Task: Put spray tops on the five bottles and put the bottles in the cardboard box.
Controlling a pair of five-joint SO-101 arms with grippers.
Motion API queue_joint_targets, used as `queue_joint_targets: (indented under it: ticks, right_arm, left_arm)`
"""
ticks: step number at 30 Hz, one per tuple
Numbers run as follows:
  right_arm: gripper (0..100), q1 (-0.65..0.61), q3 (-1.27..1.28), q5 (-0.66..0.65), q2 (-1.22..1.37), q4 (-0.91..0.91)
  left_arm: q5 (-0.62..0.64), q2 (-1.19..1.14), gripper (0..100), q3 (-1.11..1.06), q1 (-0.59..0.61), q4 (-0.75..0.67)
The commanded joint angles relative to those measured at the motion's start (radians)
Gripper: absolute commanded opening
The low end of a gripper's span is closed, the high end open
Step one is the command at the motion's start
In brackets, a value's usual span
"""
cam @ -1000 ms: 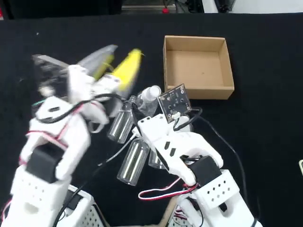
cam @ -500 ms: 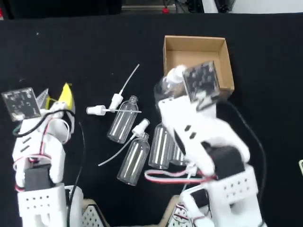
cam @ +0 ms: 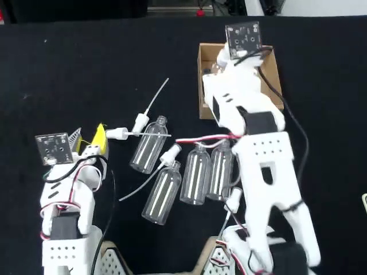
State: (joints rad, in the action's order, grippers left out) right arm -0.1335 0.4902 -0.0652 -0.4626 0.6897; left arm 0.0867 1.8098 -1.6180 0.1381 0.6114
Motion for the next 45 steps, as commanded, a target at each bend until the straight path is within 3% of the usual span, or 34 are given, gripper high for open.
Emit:
queue_joint_targets:
  ticks: [1,25,31,37,45]
  right_arm:
    - [16.2,0.018,-0.074,-0.003,0.081,-0.166]
    - [16.2,0.075,-0.4,0.002,0.664,-0.497]
    - [16.2,0.115,-0.41,0.15,0.719,-0.572]
    - [16.2,0.112,-0.424,0.16,0.792,-0.667]
    - [16.2,0.114,-0.549,0.167,0.908,-0.601]
  left_arm:
    - [0.0,0.006,17,-0.064,-0.018,-0.095]
    - [-0.005,-0.003,17,-0.081,-0.099,-0.101]
    - [-0.005,-0.003,17,-0.081,-0.099,-0.101]
    - [-0.005,-0.003,17,-0.081,-0.099,-0.101]
    - [-0.006,-0.003,17,-0.081,-0.099,-0.101]
